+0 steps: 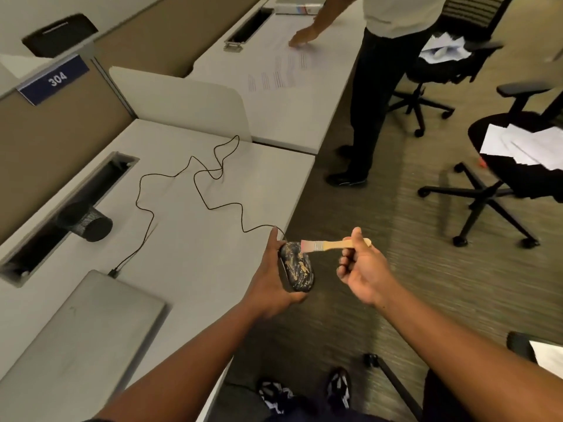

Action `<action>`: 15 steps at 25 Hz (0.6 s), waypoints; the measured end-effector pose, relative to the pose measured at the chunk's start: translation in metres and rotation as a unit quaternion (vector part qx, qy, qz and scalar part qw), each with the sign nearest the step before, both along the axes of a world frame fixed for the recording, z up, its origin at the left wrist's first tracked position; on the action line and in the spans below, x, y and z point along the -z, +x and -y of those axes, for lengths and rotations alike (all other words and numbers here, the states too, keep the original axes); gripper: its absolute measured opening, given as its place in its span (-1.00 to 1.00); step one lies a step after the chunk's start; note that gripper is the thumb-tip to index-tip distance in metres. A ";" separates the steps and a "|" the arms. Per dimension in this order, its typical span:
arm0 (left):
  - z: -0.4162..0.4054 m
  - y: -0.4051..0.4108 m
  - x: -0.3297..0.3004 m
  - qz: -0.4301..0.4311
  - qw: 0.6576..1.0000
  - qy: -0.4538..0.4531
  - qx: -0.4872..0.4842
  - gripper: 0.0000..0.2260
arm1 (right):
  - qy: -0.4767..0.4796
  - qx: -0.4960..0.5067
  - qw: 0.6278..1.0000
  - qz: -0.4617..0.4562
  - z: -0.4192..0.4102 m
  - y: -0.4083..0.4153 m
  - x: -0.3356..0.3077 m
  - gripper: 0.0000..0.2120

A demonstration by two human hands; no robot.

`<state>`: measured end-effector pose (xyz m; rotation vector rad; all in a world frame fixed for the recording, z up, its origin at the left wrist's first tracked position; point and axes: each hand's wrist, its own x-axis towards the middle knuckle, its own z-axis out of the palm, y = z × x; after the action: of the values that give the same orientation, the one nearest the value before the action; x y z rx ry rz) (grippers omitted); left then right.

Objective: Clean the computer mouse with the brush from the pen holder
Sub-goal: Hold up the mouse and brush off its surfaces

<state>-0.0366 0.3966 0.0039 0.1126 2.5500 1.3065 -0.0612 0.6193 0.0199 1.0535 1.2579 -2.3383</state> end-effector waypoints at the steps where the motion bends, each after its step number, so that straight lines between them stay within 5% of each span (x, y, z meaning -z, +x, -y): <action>1: -0.004 0.003 -0.001 0.004 1.000 -0.003 0.004 0.39 | -0.009 0.002 1.000 0.002 -0.005 0.003 0.002 -0.73; 15: -0.036 0.024 -0.021 0.005 0.999 -0.028 0.035 0.36 | -0.105 -0.036 0.993 0.034 -0.034 0.019 0.009 -0.75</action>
<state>-0.0123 0.4325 0.0254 0.1831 2.5477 1.2054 -0.0417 0.6537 0.0104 0.9921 0.9843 -2.3004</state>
